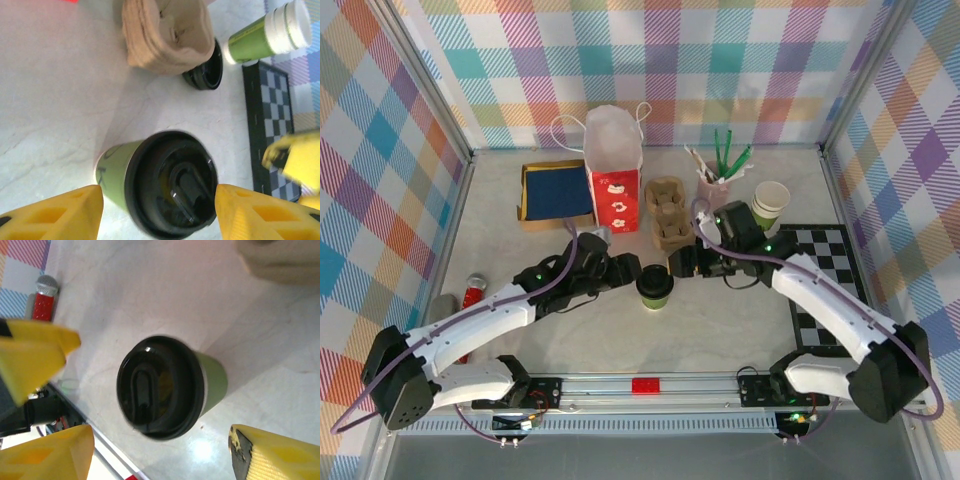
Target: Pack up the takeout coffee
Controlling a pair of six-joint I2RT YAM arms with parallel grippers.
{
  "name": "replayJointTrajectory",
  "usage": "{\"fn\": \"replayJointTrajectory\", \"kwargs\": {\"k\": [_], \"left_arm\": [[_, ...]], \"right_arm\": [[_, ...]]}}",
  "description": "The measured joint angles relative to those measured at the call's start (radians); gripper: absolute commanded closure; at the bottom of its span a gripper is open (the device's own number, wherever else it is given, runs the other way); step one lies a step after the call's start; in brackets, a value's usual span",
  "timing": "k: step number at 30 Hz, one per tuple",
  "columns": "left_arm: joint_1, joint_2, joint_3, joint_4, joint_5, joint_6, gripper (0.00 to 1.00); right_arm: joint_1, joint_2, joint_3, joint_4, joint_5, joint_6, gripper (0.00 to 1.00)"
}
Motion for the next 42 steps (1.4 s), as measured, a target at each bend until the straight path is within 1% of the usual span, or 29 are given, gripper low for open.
{"fn": "replayJointTrajectory", "kwargs": {"k": [5, 10, 20, 32, 42], "left_arm": [[-0.031, 0.008, -0.026, -0.019, -0.014, -0.028, 0.39], [-0.037, 0.031, -0.026, -0.014, -0.018, -0.047, 0.39], [-0.05, 0.114, -0.026, 0.032, -0.011, -0.059, 0.4], [-0.052, 0.116, -0.036, 0.048, -0.007, -0.072, 0.41], [-0.052, 0.116, -0.066, 0.098, -0.01, -0.082, 0.44]], "right_arm": [[-0.015, 0.102, 0.045, -0.014, -0.047, -0.058, 0.3], [-0.015, 0.157, 0.045, -0.031, -0.072, -0.09, 0.31], [-0.015, 0.183, 0.042, -0.029, -0.085, -0.108, 0.32], [-0.015, 0.211, -0.002, -0.005, -0.086, -0.117, 0.39], [-0.016, 0.202, -0.052, 0.08, -0.129, -0.092, 0.44]]}}
